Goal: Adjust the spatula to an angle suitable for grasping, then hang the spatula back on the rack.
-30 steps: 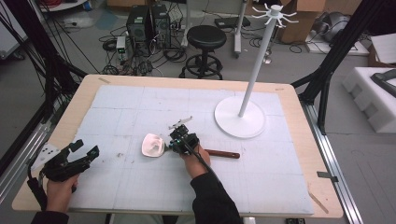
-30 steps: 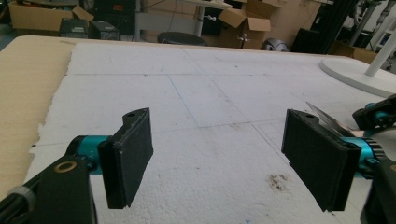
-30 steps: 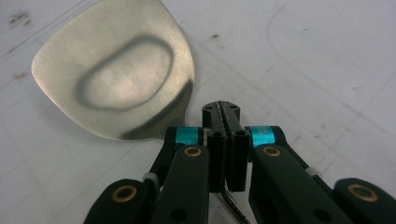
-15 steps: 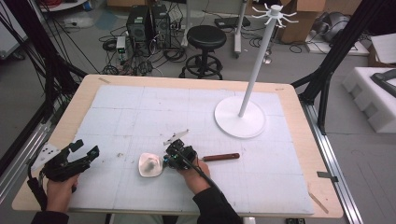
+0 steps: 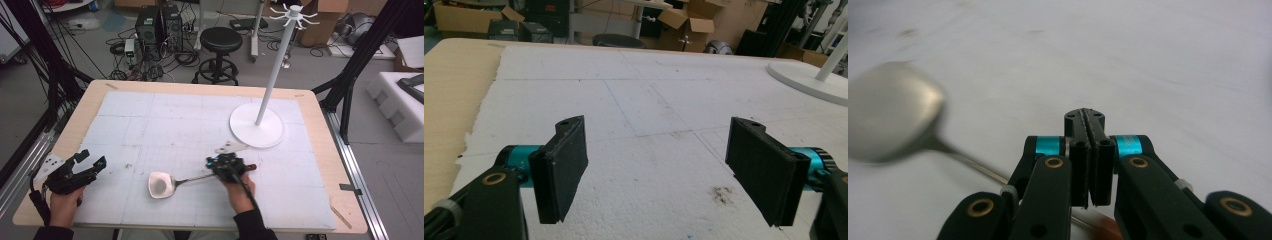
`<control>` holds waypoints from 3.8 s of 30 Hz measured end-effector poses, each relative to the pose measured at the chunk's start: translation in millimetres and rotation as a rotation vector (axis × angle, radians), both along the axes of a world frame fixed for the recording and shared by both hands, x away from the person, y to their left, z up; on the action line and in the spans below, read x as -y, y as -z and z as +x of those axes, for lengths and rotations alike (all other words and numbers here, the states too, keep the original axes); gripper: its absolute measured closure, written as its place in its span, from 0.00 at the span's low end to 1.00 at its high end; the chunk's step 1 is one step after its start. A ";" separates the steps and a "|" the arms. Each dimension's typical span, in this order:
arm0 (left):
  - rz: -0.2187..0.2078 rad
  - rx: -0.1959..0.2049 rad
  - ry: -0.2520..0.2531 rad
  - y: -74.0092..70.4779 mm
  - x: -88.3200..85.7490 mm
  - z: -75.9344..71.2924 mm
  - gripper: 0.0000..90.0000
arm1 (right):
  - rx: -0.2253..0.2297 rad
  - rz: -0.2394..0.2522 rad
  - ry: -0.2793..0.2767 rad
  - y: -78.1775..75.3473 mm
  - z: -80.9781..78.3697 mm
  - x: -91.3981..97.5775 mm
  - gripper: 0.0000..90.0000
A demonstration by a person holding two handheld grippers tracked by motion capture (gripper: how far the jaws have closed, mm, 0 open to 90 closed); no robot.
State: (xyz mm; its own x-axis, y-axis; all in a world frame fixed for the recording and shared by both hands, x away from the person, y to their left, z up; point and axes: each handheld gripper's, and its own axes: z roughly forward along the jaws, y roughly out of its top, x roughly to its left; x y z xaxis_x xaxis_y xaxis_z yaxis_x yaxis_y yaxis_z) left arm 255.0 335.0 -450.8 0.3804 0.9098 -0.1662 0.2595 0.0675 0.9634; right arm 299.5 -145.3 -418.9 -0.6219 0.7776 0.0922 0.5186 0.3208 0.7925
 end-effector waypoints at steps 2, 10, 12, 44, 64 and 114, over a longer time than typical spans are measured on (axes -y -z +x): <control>0.002 0.001 0.000 0.0 0.2 -0.1 0.28 | 0.015 0.007 0.104 1.9 0.4 31.1 0.99; 0.000 -0.003 -0.004 0.0 0.3 0.3 0.28 | -0.056 -0.012 0.372 24.6 -3.3 108.2 0.99; 0.000 -0.002 -0.004 0.0 0.4 0.3 0.28 | -0.065 -0.031 0.357 29.0 -5.1 108.3 0.99; -0.001 -0.004 0.000 0.0 0.0 0.4 0.28 | -0.025 -0.037 0.115 27.1 3.7 26.9 0.99; 0.024 0.041 0.054 0.3 2.5 -3.6 0.20 | 0.289 0.164 0.174 10.3 -48.6 120.7 0.17; 0.016 0.042 0.155 -19.5 12.2 -8.1 0.23 | 0.315 0.180 0.235 15.5 -63.5 132.3 0.17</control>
State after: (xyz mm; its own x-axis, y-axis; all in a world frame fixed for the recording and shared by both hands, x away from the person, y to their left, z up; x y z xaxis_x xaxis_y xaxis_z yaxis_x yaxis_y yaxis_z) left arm 246.9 322.8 -431.3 0.5230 0.8419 -0.1332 0.2248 0.0146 0.9743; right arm 236.1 -277.6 -434.3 -0.4495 0.8903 0.0730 0.2852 0.0655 0.9562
